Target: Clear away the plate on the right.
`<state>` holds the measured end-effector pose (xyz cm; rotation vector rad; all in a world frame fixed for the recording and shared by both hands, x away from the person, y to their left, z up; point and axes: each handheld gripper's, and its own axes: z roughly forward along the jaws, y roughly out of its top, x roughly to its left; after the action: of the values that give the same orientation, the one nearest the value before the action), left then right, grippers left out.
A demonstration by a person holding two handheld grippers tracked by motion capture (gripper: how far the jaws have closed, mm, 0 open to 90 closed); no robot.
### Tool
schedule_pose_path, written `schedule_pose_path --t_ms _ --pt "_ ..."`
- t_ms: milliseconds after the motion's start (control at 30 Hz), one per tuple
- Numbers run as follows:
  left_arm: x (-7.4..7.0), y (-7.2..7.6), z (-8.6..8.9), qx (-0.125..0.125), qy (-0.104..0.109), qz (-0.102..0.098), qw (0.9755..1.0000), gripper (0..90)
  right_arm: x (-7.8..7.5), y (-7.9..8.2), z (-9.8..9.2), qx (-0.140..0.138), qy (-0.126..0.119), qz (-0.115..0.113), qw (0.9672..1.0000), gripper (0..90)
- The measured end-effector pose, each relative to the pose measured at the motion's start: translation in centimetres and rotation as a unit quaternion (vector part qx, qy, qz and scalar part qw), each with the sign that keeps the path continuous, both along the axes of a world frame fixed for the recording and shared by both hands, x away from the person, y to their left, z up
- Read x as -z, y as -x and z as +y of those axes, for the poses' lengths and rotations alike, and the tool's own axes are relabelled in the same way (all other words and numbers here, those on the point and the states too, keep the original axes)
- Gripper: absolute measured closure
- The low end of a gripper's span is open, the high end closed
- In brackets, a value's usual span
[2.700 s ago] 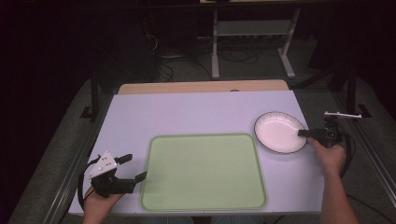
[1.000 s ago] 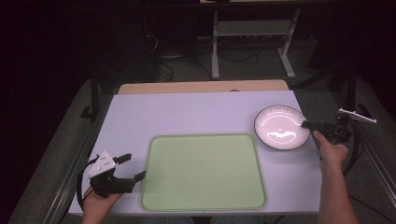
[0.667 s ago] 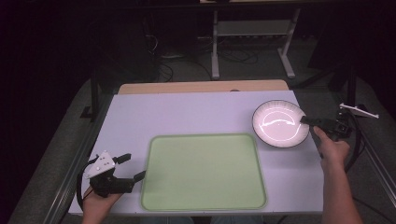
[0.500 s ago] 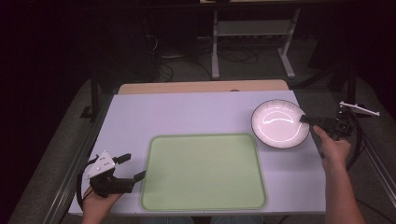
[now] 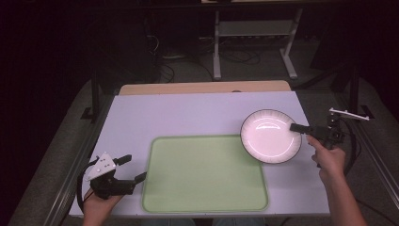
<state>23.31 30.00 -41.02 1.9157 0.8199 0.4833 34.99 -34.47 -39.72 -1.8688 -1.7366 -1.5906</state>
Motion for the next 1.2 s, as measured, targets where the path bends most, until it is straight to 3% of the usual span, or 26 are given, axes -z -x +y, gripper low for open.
schedule_pose_path --t_ms 267,500,767,1200 --pt "0.0 0.0 0.0 0.001 -0.001 0.000 1.0000 15.4 -1.0 1.3 1.4 -0.027 -0.013 -0.014 0.9995 81.0" --pt "0.0 0.0 0.0 0.001 -0.001 -0.001 1.0000 15.4 -3.6 1.8 3.3 -0.048 -0.009 -0.036 0.9982 80.6" --pt "0.0 0.0 0.0 -0.001 0.001 -0.001 1.0000 15.4 -5.3 2.1 6.0 -0.058 -0.006 -0.052 0.9969 80.4" --pt "0.0 0.0 0.1 -0.002 0.001 -0.001 1.0000 15.4 -7.2 1.7 11.6 -0.122 -0.004 -0.075 0.9897 79.9"
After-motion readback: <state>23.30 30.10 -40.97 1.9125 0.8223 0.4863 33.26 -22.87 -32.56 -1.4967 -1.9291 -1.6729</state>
